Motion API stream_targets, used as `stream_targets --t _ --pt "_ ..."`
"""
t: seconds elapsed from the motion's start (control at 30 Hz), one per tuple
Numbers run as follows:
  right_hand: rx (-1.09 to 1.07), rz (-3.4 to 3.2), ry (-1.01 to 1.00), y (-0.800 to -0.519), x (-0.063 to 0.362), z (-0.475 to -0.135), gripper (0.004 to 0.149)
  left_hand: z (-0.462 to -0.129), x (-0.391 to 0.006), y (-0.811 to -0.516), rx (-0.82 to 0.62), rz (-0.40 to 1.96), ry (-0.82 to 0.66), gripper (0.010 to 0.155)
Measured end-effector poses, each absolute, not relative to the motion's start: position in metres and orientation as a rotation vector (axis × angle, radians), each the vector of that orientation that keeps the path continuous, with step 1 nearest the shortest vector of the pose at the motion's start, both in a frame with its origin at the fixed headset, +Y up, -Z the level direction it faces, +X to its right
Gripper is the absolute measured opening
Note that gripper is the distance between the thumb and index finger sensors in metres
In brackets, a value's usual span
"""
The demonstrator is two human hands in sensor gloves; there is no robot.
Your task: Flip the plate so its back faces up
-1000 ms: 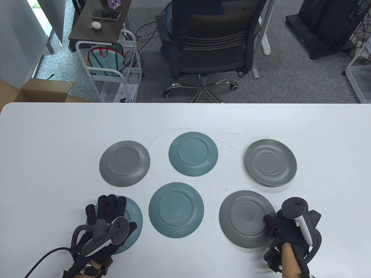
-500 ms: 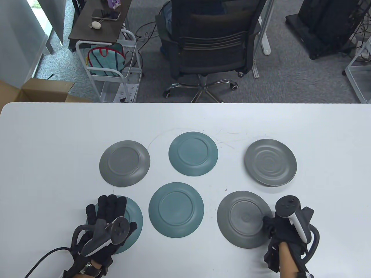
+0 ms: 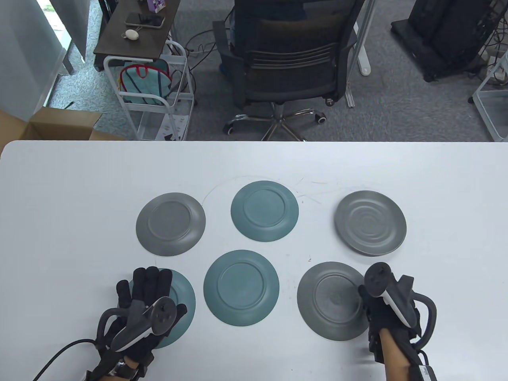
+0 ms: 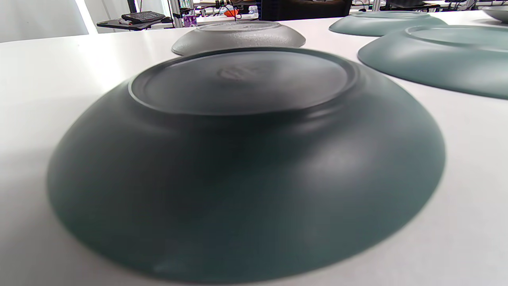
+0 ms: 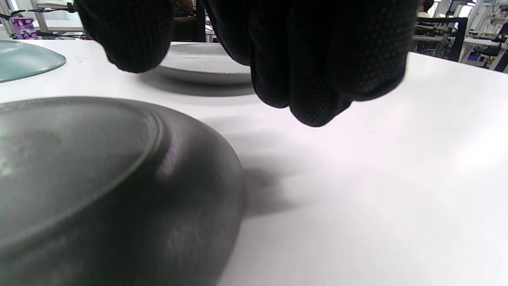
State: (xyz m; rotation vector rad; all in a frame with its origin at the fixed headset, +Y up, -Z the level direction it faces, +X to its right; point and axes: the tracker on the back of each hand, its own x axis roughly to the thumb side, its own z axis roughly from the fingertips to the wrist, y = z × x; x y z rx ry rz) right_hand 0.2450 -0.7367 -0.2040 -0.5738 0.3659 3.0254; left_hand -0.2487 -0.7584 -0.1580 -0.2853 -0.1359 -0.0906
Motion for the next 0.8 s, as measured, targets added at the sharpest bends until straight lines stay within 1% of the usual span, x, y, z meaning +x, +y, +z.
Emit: stream_targets --t 0.07,0.23,0.37,0.6,0.8 --pt "-0.561 3.028 0.365 -0.732 0.24 -0.214 0.071 -0.158 -0.249 -0.758 -0.287 -0.091 -0.135 0.088" --pt "-0.532 3.017 0.455 -0.721 0.223 -0.245 0.075 -0.158 -0.25 -0.758 -0.287 -0.09 -0.126 0.088" --pt "-0.53 3.007 0.445 -0.719 0.209 -0.271 0.075 -0.159 -0.252 -0.758 -0.292 -0.088 -0.117 0.088" --pt "-0.592 2.984 0.513 -0.73 0.201 -0.309 0.077 -0.16 -0.254 -0.757 -0.287 -0.086 -0.106 0.088" --pt "-0.659 2.941 0.64 -0.751 0.201 -0.335 0.083 -0.163 -0.257 -0.759 -0.3 -0.078 -0.095 0.088"
